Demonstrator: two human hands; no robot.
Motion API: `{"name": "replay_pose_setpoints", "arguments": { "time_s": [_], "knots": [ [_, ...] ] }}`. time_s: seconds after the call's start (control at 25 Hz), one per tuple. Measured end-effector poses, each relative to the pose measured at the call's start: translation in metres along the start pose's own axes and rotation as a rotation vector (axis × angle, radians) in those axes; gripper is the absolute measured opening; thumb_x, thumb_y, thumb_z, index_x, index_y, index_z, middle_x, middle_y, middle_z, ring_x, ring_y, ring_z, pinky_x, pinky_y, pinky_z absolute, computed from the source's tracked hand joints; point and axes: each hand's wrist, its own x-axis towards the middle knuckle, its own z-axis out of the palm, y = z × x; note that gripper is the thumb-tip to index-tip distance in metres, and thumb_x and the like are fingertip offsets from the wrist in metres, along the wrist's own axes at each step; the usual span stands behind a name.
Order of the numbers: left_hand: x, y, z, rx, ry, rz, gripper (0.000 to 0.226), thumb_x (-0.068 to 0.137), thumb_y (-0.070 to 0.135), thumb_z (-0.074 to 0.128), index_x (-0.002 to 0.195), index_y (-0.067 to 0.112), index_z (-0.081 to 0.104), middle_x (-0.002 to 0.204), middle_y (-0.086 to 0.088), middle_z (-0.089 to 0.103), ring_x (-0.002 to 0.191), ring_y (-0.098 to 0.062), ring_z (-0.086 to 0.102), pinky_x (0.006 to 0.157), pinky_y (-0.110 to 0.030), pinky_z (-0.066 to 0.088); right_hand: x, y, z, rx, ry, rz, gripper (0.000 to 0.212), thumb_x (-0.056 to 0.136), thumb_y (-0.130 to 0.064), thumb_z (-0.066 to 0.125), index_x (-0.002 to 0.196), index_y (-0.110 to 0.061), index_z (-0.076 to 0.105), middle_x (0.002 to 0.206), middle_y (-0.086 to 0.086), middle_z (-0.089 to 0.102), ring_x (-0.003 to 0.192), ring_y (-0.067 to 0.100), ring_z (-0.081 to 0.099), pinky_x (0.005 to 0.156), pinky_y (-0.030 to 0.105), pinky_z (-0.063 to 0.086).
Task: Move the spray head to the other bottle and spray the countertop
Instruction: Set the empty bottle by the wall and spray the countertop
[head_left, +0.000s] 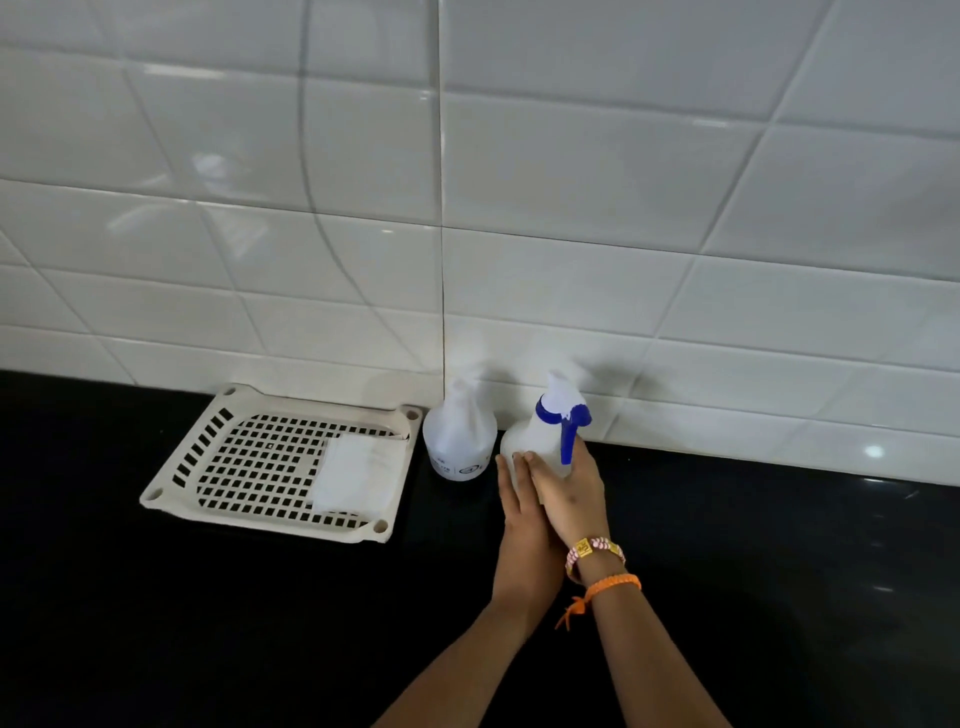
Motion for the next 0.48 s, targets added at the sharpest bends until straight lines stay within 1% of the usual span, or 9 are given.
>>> {"name": "replay_pose_setpoints", "arguments": {
  "time_s": [0.04,0.08,0.12,0.2,0.24,0.32,0.4,0.44,0.48],
  "knots": [
    [0.004,0.000,-0.001,0.027,-0.029,-0.020,0.089,0.091,0.010,0.054,0.147,0.018,-0.013,0.157,-0.001,-0.018,0.135,-0.022,0.036,0.092,-0.016,0.041,0.004,0.000,0.001,-0.021,0.002,-0.010,0.052,0.075,-0.039,0.065,0.125,-0.028,0.052,0.120,0.003,0.059,0.108,0.016,0.058,0.092,0.034,0.050],
    [0.010,0.000,-0.002,0.070,-0.045,-0.038,0.091,0.091,0.013,0.056,0.146,0.019,-0.017,0.155,-0.002,-0.024,0.129,-0.021,0.043,0.081,-0.010,0.042,0.009,-0.001,0.003,-0.040,0.008,-0.014,0.051,0.077,-0.036,0.065,0.125,-0.025,0.052,0.120,0.005,0.059,0.110,0.018,0.057,0.093,0.036,0.049],
    [0.015,0.001,-0.004,0.082,-0.055,-0.054,0.092,0.091,0.015,0.056,0.145,0.018,-0.019,0.155,-0.003,-0.026,0.127,-0.021,0.047,0.078,-0.010,0.043,0.012,-0.003,0.005,-0.053,0.017,-0.013,0.050,0.079,-0.035,0.065,0.126,-0.023,0.051,0.120,0.007,0.058,0.111,0.020,0.057,0.094,0.037,0.049],
    [0.025,0.002,-0.006,0.128,-0.070,-0.073,0.092,0.091,0.018,0.056,0.145,0.016,-0.018,0.155,-0.005,-0.026,0.130,-0.024,0.045,0.090,-0.023,0.047,0.018,-0.005,0.007,-0.055,0.020,-0.014,0.051,0.080,-0.034,0.065,0.127,-0.021,0.049,0.120,0.009,0.058,0.111,0.023,0.056,0.095,0.039,0.048],
    [0.025,0.003,-0.008,0.141,-0.080,-0.070,0.093,0.090,0.019,0.057,0.146,0.015,-0.018,0.155,-0.006,-0.025,0.132,-0.024,0.042,0.097,-0.030,0.046,0.020,-0.005,0.008,-0.051,0.015,-0.017,0.052,0.080,-0.035,0.066,0.127,-0.021,0.049,0.120,0.009,0.058,0.111,0.023,0.056,0.094,0.039,0.049],
    [0.023,0.004,-0.009,0.202,-0.100,-0.057,0.093,0.090,0.020,0.057,0.146,0.011,-0.016,0.156,-0.009,-0.023,0.136,-0.025,0.036,0.103,-0.034,0.043,0.020,-0.003,0.010,-0.050,0.024,0.002,0.056,0.077,-0.040,0.067,0.127,-0.024,0.048,0.119,0.009,0.058,0.107,0.023,0.058,0.092,0.039,0.051],
    [0.023,0.003,-0.015,0.240,-0.120,-0.069,0.090,0.091,0.019,0.055,0.146,0.011,-0.015,0.156,-0.010,-0.021,0.134,-0.025,0.039,0.096,-0.032,0.047,0.018,-0.004,0.013,-0.084,0.041,0.031,0.059,0.076,-0.043,0.067,0.128,-0.024,0.046,0.119,0.010,0.058,0.103,0.022,0.060,0.086,0.035,0.052],
    [0.021,0.004,-0.020,0.232,-0.136,-0.076,0.089,0.091,0.018,0.054,0.147,0.012,-0.015,0.156,-0.010,-0.020,0.132,-0.026,0.042,0.091,-0.032,0.048,0.016,-0.008,0.014,-0.106,0.036,0.047,0.060,0.077,-0.042,0.067,0.129,-0.024,0.045,0.120,0.011,0.058,0.102,0.022,0.060,0.083,0.032,0.051],
    [0.017,0.003,-0.026,0.219,-0.173,-0.067,0.087,0.092,0.016,0.053,0.147,0.015,-0.014,0.157,-0.008,-0.018,0.132,-0.027,0.042,0.090,-0.032,0.047,0.013,-0.011,0.014,-0.111,0.027,0.062,0.062,0.078,-0.041,0.067,0.132,-0.024,0.042,0.124,0.013,0.055,0.105,0.024,0.059,0.084,0.032,0.049]
  ]
}}
